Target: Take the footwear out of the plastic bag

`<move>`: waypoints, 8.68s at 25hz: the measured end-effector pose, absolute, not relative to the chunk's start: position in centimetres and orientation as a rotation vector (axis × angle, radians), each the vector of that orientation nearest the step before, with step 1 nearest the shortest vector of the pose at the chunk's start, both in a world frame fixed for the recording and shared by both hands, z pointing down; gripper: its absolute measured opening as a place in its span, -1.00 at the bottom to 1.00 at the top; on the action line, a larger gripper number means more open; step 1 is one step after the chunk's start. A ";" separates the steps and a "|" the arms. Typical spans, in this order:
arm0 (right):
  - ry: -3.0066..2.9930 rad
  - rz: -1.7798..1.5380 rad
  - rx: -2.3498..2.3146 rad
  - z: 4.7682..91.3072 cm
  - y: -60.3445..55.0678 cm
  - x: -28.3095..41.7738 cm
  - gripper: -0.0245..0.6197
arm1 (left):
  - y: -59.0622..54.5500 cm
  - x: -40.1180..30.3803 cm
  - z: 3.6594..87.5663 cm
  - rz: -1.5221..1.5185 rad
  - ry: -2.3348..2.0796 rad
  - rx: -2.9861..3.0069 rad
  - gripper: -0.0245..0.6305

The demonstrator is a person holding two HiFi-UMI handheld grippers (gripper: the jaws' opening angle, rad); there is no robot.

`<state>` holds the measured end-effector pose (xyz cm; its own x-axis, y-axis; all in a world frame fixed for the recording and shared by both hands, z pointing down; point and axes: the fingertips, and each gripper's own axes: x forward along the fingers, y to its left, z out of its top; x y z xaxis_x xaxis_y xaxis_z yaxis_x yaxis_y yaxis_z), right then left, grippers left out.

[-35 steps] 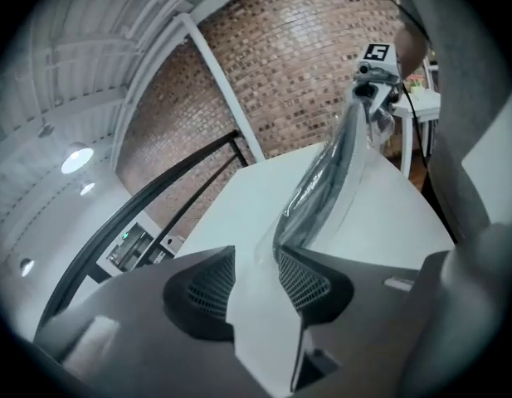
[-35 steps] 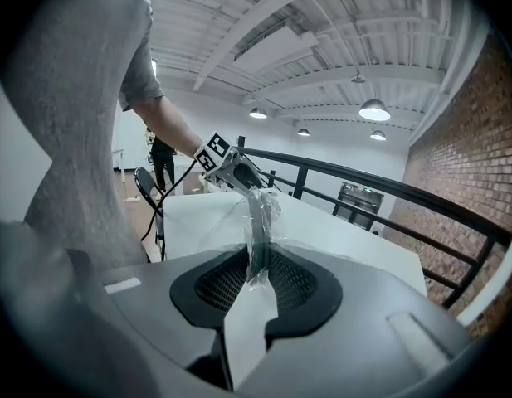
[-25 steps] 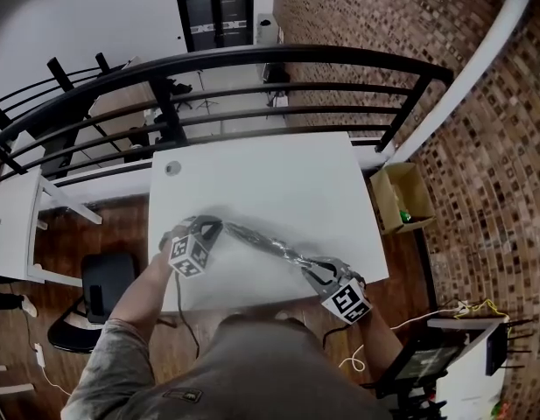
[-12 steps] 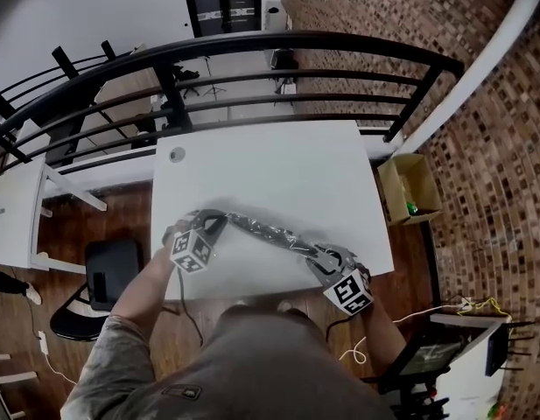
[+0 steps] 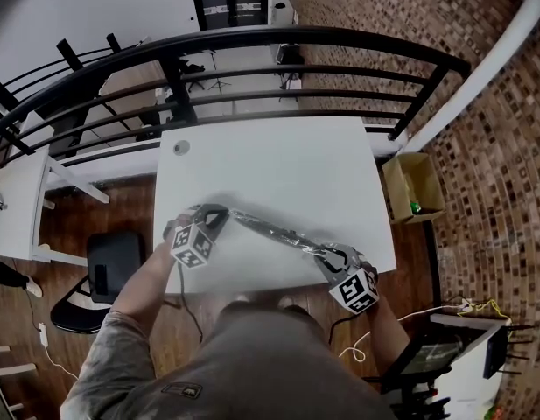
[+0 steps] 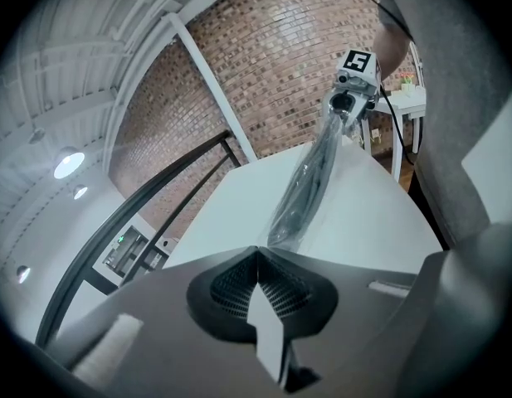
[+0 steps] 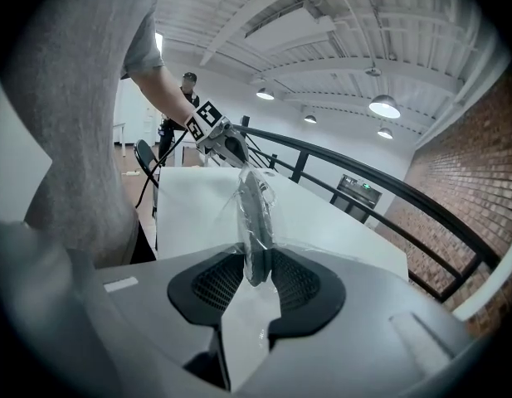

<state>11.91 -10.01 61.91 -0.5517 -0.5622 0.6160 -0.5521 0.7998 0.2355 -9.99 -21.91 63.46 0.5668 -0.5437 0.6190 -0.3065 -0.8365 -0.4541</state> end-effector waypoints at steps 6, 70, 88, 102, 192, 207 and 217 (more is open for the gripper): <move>-2.256 0.016 0.835 62.7 -9.8 12.3 -0.51 | -21.5 -9.7 63.7 -1.131 0.726 -2.532 -0.92; -2.190 0.144 0.927 64.7 -9.4 14.1 -0.08 | -20.2 -9.8 63.7 -1.175 0.732 -2.514 -0.92; -2.175 0.108 0.785 66.0 -8.1 12.0 -0.31 | -20.2 -9.8 63.3 -1.184 0.728 -2.510 -0.92; -2.115 -0.062 0.797 66.0 -8.7 13.5 -0.65 | -20.6 -11.6 63.4 -1.220 0.759 -2.495 -0.92; -1.824 0.155 1.291 65.1 -5.8 23.3 -0.60 | -16.5 -23.2 66.3 -1.259 1.177 -2.512 -0.88; -1.943 0.830 1.593 66.6 -8.1 21.3 -0.60 | -14.1 -23.6 65.2 -1.112 1.193 -2.710 -0.29; -1.984 1.178 1.687 67.8 -8.7 20.4 -0.60 | -12.3 -22.9 65.0 -1.008 1.090 -2.974 -0.03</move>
<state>20.43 -8.72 67.80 -0.2771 -0.6877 0.6710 -0.9182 -0.0162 -0.3958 -22.89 -12.28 65.04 0.6044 -0.5270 0.5975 -0.6368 -0.7702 -0.0352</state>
